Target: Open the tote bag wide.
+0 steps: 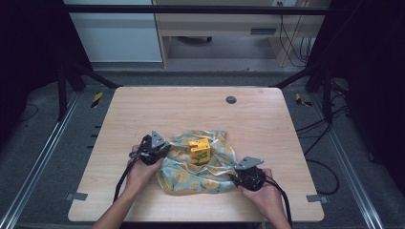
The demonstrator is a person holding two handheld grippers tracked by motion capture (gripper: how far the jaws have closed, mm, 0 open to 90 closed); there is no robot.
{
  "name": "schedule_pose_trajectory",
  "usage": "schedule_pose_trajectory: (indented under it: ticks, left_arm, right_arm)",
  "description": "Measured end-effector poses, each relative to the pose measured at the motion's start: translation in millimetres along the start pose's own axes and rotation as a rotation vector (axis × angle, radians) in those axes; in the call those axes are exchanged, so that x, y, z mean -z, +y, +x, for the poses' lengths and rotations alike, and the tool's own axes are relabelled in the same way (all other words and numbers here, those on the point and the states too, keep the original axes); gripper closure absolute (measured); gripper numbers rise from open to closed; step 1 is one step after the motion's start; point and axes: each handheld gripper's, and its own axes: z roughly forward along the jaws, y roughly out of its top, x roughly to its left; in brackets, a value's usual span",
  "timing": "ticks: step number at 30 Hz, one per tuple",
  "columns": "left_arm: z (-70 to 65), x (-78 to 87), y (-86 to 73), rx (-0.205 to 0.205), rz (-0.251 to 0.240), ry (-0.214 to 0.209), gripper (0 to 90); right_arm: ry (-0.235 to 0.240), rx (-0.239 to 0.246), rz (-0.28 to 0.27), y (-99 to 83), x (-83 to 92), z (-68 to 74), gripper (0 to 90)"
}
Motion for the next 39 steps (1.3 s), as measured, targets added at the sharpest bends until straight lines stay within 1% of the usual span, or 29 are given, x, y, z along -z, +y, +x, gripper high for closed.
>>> schedule_pose_trajectory:
  ticks: [3, 4, 6, 8, 9, 10, 12, 14, 15, 16, 18, 21, 22, 25, 27, 29, 31, 32, 33, 34, 35, 36, 37, 38, 39]
  left_arm:
    - [-0.4, 7.4, 3.2, 0.008, -0.035, 0.004, 52.1]
    - [-0.4, 10.1, 4.0, 0.005, -0.041, 0.001, 49.5]
    - [-0.3, 15.5, 6.0, 0.013, -0.051, -0.005, 43.1]
    - [0.5, 22.5, 8.5, 0.025, -0.074, -0.013, 37.5]
    - [0.4, 26.2, 10.0, 0.034, -0.096, -0.017, 35.4]
    - [1.2, 31.0, 11.3, 0.033, -0.107, -0.016, 33.8]
    - [3.8, 39.7, 14.0, 0.051, -0.141, -0.022, 30.0]
    - [7.7, 48.4, 14.9, 0.075, -0.165, -0.026, 24.9]
    - [10.5, 53.0, 14.8, 0.084, -0.166, -0.034, 21.4]
    - [12.9, 57.3, 14.1, 0.097, -0.174, -0.039, 21.4]
    - [18.4, 67.5, 11.6, 0.106, -0.179, -0.031, 19.3]
    - [25.9, 80.3, 8.5, 0.123, -0.199, -0.043, 16.6]
    - [27.6, 84.4, 7.7, 0.118, -0.202, -0.034, 16.1]
    - [32.9, 94.3, 2.7, 0.126, -0.209, -0.02, 15.4]
    - [38.1, 99.3, -3.7, 0.134, -0.192, -0.008, 13.8]
    - [43.7, 103.7, -12.9, 0.151, -0.179, 0.001, 12.8]
    - [48.9, 106.5, -23.6, 0.167, -0.156, 0.012, 11.4]
    - [50.9, 107.7, -29.3, 0.169, -0.142, 0.02, 10.6]
    - [52.9, 108.8, -35.3, 0.167, -0.131, 0.027, 9.3]
    - [54.7, 109.4, -41.5, 0.176, -0.124, 0.029, 9.3]
    - [56.9, 109.8, -48.0, 0.192, -0.121, 0.027, 8.7]
    - [58.7, 109.7, -54.6, 0.221, -0.127, 0.027, 8.3]
    - [60.5, 109.1, -61.0, 0.247, -0.123, 0.028, 8.4]
    - [62.1, 107.7, -66.3, 0.255, -0.107, 0.027, 8.3]
    - [64.1, 106.7, -70.4, 0.251, -0.089, 0.02, 8.3]
  right_arm:
    - [-0.008, 0.003, -0.036, 3.2, 4.3, 2.3, 47.6]
    - [-0.014, 0.01, -0.05, 4.4, 6.1, 3.2, 42.4]
    - [-0.02, 0.011, -0.077, 7.2, 10.5, 4.5, 34.1]
    - [-0.014, 0.014, -0.116, 9.9, 16.2, 5.2, 27.8]
    - [-0.01, 0.012, -0.139, 11.2, 19.5, 5.7, 25.6]
    - [-0.01, 0.013, -0.162, 12.5, 22.9, 5.4, 23.2]
    - [-0.017, 0.007, -0.21, 14.6, 30.1, 3.4, 20.2]
    - [-0.056, -0.012, -0.254, 15.4, 36.2, -1.4, 17.4]
    - [-0.096, -0.043, -0.282, 14.2, 40.0, -8.5, 16.5]
    - [-0.096, -0.043, -0.282, 14.2, 40.0, -8.5, 16.5]
    - [-0.143, -0.078, -0.288, 11.0, 42.7, -17.0, 14.5]
    - [-0.176, -0.136, -0.295, 4.2, 45.2, -28.2, 13.5]
    - [-0.182, -0.151, -0.292, 1.8, 45.4, -31.4, 13.2]
    - [-0.226, -0.183, -0.264, -5.3, 43.7, -39.8, 11.8]
    - [-0.252, -0.203, -0.242, -11.2, 42.1, -45.9, 9.5]
    - [-0.264, -0.23, -0.216, -17.0, 39.2, -51.7, 7.7]
    - [-0.286, -0.237, -0.181, -22.3, 36.1, -56.7, 6.4]
    - [-0.292, -0.241, -0.169, -24.8, 34.7, -59.4, 5.8]
    - [-0.302, -0.26, -0.157, -29.4, 32.4, -63.4, 5.8]
    - [-0.302, -0.26, -0.157, -29.4, 32.4, -63.4, 5.8]
    - [-0.305, -0.272, -0.149, -31.3, 31.5, -64.8, 5.8]
    - [-0.31, -0.281, -0.142, -33.0, 30.9, -66.1, 5.9]
    - [-0.312, -0.283, -0.138, -34.4, 30.3, -67.3, 6.1]
    - [-0.313, -0.29, -0.133, -35.4, 29.9, -68.0, 6.3]
    - [-0.319, -0.294, -0.133, -36.3, 29.4, -68.7, 6.6]
